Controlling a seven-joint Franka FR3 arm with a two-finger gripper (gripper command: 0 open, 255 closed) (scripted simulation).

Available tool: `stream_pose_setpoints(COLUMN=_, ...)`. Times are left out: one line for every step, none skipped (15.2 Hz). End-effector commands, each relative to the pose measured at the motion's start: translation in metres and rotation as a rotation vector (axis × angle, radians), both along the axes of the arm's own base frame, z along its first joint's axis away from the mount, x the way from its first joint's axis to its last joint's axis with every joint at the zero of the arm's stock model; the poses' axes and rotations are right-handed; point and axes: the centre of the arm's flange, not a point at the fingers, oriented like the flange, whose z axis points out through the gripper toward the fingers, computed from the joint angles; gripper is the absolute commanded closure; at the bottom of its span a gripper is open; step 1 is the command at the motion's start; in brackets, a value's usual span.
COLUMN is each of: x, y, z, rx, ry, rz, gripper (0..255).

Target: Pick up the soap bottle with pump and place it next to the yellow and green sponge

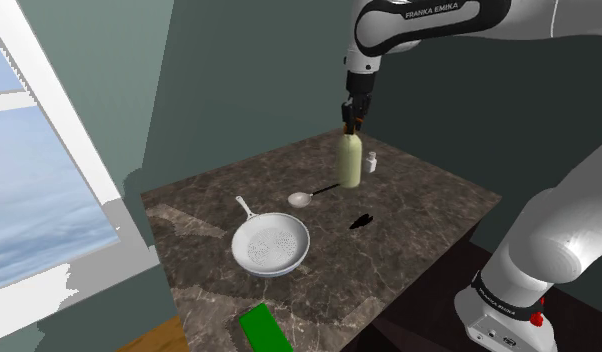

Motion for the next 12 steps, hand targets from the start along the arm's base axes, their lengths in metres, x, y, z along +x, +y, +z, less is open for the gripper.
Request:
stream_pose_setpoints(x=0.0, y=0.001, z=0.01, rx=0.0, ry=0.0, rz=0.0, gripper=255)
stream_pose_setpoints(x=0.0, y=0.001, z=0.015, rx=0.0, ry=0.0, rz=0.0, gripper=255)
stream_pose_setpoints(x=0.0, y=0.001, z=0.021, rx=0.0, ry=0.0, rz=0.0, gripper=255)
stream_pose_setpoints(x=0.0, y=0.001, z=0.026, rx=0.0, ry=0.0, rz=0.0, gripper=255)
stream_pose_setpoints(x=0.0, y=0.001, z=0.031, rx=0.0, ry=0.0, rz=0.0, gripper=255)
stream_pose_setpoints(x=0.0, y=0.001, z=0.037, rx=0.0, ry=0.0, rz=0.0, gripper=255)
stream_pose_setpoints(x=0.0, y=0.001, z=0.042, rx=0.0, ry=0.0, rz=0.0, gripper=255)
stream_pose_setpoints(x=0.0, y=0.001, z=0.047, rx=0.0, ry=0.0, rz=0.0, gripper=255)
stream_pose_setpoints(x=0.0, y=0.001, z=0.052, rx=0.0, ry=0.0, rz=0.0, gripper=255)
stream_pose_setpoints(x=0.0, y=0.001, z=0.058, rx=0.0, ry=0.0, rz=0.0, gripper=255)
stream_pose_setpoints(x=0.0, y=0.001, z=0.063, rx=0.0, ry=0.0, rz=0.0, gripper=255)
stream_pose_setpoints(x=0.0, y=0.001, z=0.068, rx=0.0, ry=0.0, rz=0.0, gripper=255)
